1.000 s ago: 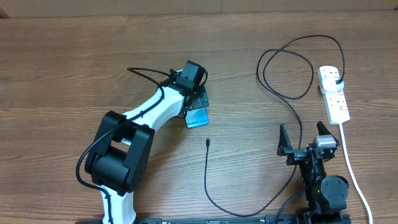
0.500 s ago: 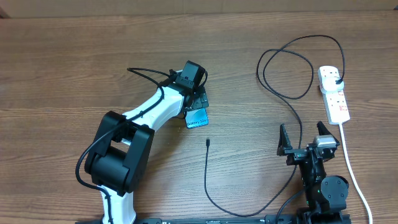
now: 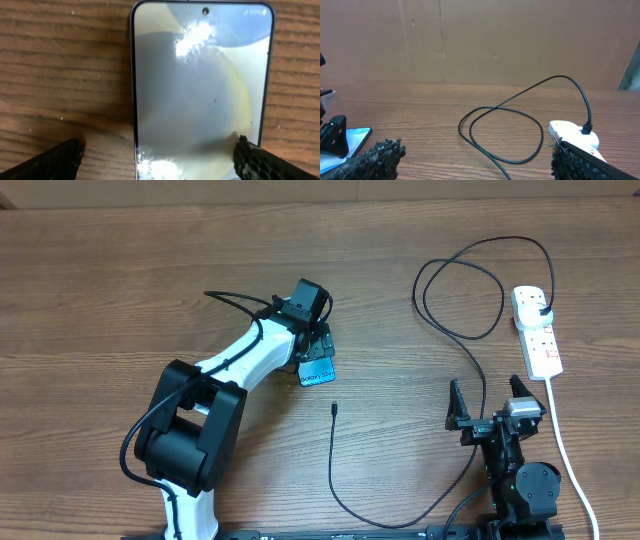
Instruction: Plug charger to phone and switch on socket
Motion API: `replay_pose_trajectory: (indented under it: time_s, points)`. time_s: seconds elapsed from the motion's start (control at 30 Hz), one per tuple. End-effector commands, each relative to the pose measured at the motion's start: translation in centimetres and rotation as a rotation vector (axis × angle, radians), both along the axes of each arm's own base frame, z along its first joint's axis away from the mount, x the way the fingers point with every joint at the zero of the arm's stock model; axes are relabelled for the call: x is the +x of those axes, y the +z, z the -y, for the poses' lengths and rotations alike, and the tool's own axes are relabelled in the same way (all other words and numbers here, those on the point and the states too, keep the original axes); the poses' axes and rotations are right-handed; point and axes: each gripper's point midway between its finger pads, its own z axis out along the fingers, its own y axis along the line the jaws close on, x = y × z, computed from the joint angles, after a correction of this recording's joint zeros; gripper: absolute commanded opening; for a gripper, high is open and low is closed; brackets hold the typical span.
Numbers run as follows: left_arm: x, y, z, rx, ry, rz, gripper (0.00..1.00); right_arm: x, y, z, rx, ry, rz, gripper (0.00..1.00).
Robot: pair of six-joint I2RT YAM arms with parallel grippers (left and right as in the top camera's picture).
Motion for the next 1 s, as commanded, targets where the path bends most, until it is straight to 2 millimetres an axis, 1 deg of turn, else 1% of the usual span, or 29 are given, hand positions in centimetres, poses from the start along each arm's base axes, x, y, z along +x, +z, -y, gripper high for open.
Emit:
replay_pose_trajectory:
  time_s: [0.0, 0.17, 0.23, 0.53, 0.77, 0.97]
  points:
    - [-2.6, -2.6, -0.3, -0.001, 0.008, -0.113, 1.0, 0.0, -0.3, 0.2, -0.002, -0.008, 0.0, 1.0]
    - [-3.2, -2.7, -0.3, -0.007, 0.004, -0.139, 1.0, 0.0, -0.3, 0.2, -0.002, -0.008, 0.0, 1.0]
    - [-3.7, -2.8, -0.3, -0.007, 0.003, -0.158, 0.93, 0.0, -0.3, 0.2, -0.002, -0.008, 0.0, 1.0]
    - [-6.3, -3.0, -1.3, 0.03, 0.006, -0.27, 0.88, 0.0, -0.3, 0.2, -0.002, -0.008, 0.0, 1.0]
    - [-8.7, -2.9, -2.6, 0.081, 0.01, -0.365, 0.88, 0.0, -0.3, 0.2, -0.002, -0.008, 0.0, 1.0]
    - [-10.0, -2.7, -3.4, 0.117, 0.011, -0.419, 0.9, 0.0, -0.3, 0.2, -0.002, -0.008, 0.0, 1.0]
